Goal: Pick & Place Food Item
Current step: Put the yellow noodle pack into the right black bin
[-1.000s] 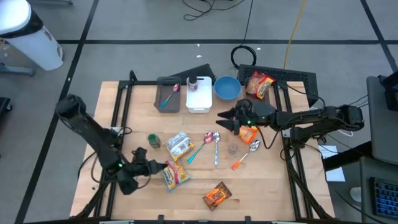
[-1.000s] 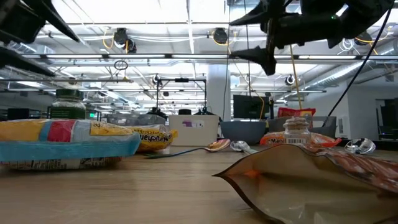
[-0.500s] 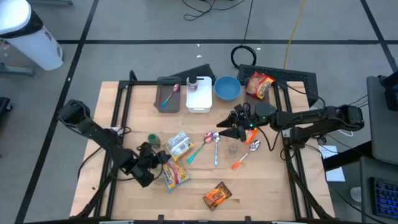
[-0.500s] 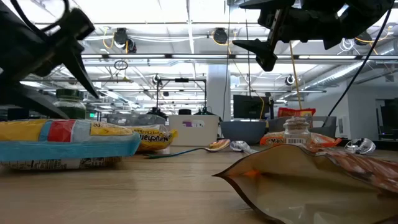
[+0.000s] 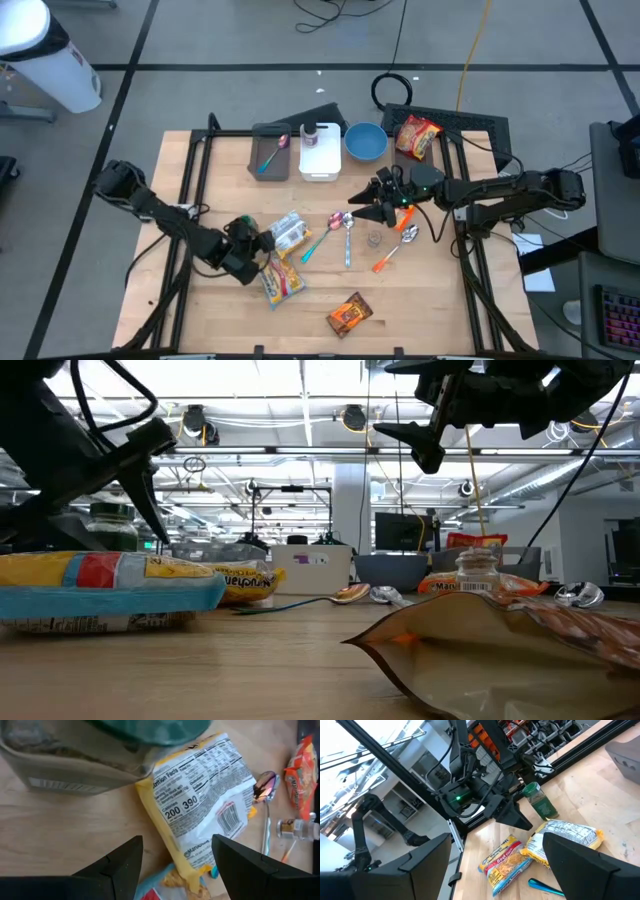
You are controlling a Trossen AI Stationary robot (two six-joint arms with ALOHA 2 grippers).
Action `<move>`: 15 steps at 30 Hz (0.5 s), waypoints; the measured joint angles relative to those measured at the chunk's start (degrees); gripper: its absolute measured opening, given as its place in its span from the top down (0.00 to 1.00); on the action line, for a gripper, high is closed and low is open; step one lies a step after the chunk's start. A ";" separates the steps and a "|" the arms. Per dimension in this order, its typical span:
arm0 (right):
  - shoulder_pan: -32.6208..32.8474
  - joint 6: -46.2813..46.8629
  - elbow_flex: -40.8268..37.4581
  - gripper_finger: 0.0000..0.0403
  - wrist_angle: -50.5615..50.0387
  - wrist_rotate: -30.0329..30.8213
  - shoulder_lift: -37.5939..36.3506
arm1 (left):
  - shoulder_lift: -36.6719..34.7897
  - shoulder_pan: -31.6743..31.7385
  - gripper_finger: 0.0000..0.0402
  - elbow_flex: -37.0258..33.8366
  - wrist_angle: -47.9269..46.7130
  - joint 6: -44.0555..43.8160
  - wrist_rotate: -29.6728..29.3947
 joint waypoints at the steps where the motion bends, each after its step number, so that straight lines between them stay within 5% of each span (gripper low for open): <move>1: 0.00 -0.03 0.00 0.23 0.00 0.01 0.00 | 0.00 0.00 0.39 -0.01 -0.05 0.02 0.01; 15: -0.01 0.56 0.00 0.23 0.00 0.10 0.00 | -0.02 -0.04 0.39 -7.92 13.68 -0.83 0.27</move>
